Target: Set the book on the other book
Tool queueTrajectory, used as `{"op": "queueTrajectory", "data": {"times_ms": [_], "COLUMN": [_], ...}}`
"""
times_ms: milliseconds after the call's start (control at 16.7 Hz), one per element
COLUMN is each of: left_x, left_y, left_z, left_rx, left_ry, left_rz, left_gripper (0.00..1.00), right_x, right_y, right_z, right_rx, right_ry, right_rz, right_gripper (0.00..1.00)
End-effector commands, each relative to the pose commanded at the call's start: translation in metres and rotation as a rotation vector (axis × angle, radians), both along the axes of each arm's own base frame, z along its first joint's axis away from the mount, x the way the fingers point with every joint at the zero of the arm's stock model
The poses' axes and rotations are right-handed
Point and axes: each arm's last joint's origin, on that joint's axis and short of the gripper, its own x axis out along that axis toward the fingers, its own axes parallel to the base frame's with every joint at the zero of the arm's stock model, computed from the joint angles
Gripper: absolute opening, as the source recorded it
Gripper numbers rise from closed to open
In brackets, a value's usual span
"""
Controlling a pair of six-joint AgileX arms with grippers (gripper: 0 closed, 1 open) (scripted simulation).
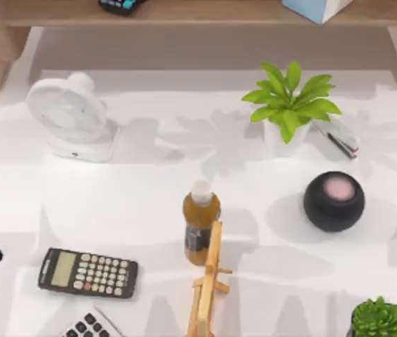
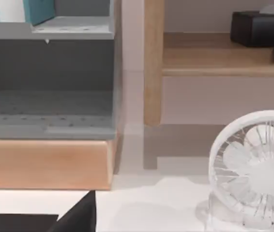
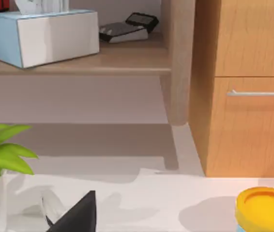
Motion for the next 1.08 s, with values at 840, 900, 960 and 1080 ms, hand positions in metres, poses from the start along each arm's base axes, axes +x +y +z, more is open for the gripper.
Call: {"op": "queueTrajectory", "data": {"times_ms": [840,900,960,1080], "left_x": [0.079,0.099,0.121,0.168], "left_y": [0.022,0.029,0.038,0.058], "left_z": [0.144,0.154,0.162,0.168], "left_rx": [0.004,0.004,0.004,0.002], "left_ry": [-0.063,-0.059,-0.053,-0.040], "left_rz": [-0.050,-0.052,-0.052,-0.051], "left_gripper": [1.00,1.00,1.00,1.00], "right_x": [0.000,0.000,0.000,0.000], "right_y": [0.000,0.000,0.000,0.000], "right_z": [0.000,0.000,0.000,0.000], "right_rx": [0.000,0.000,0.000,0.000], "right_ry": [0.000,0.000,0.000,0.000], "right_rz": [0.000,0.000,0.000,0.000], "right_gripper": [1.00,1.00,1.00,1.00]}}
